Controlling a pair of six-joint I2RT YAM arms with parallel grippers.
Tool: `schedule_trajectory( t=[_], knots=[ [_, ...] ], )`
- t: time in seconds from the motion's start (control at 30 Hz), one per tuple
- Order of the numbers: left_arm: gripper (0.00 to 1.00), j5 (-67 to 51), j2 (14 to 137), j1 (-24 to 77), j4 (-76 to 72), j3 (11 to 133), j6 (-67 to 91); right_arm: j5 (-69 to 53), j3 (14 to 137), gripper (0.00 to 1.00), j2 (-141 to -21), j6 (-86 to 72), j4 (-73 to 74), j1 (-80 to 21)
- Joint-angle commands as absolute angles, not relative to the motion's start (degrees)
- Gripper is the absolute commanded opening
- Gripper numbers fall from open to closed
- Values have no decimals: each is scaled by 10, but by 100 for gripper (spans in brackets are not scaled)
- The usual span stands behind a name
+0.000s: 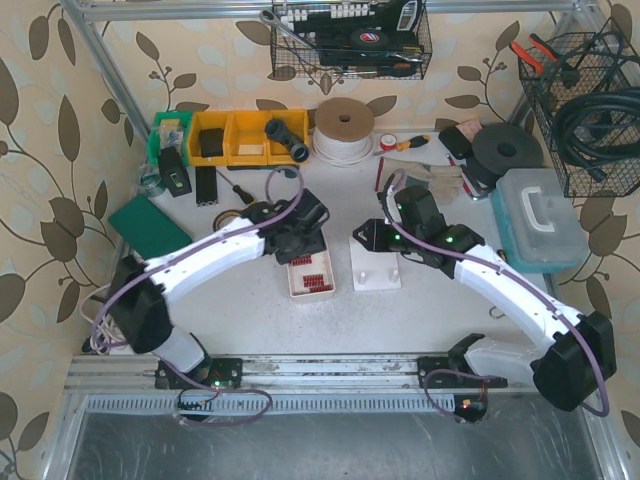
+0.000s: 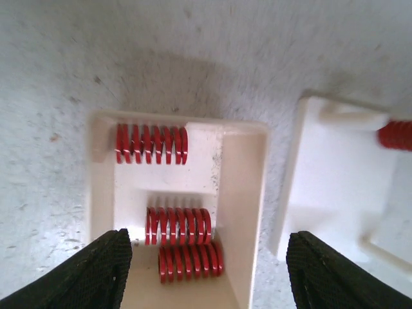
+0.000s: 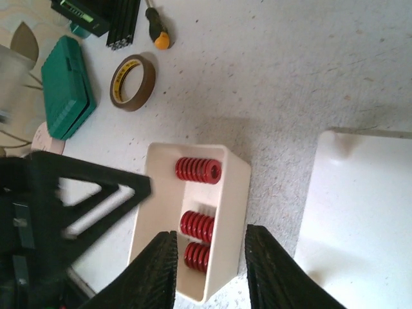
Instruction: Install the large spring
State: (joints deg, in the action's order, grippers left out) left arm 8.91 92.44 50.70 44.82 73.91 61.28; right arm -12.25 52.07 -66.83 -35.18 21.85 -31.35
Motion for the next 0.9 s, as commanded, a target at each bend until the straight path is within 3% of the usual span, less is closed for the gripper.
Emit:
schedule_trajectory(
  t=[0.0, 0.2, 0.37, 0.6, 0.87],
  knots=[
    [70, 168, 808, 507, 509, 744, 649, -189, 576, 35, -690, -281, 298, -318],
    [71, 209, 625, 465, 530, 607, 676, -182, 706, 39, -795, -143, 461, -397],
    [73, 117, 537, 384, 475, 475, 677, -152, 771, 38, -886, -72, 497, -467],
    [73, 45, 540, 329, 432, 427, 636, -61, 856, 27, -1036, 15, 551, -544],
    [73, -7, 552, 262, 393, 414, 593, -17, 909, 32, -1142, 58, 557, -546]
  ],
)
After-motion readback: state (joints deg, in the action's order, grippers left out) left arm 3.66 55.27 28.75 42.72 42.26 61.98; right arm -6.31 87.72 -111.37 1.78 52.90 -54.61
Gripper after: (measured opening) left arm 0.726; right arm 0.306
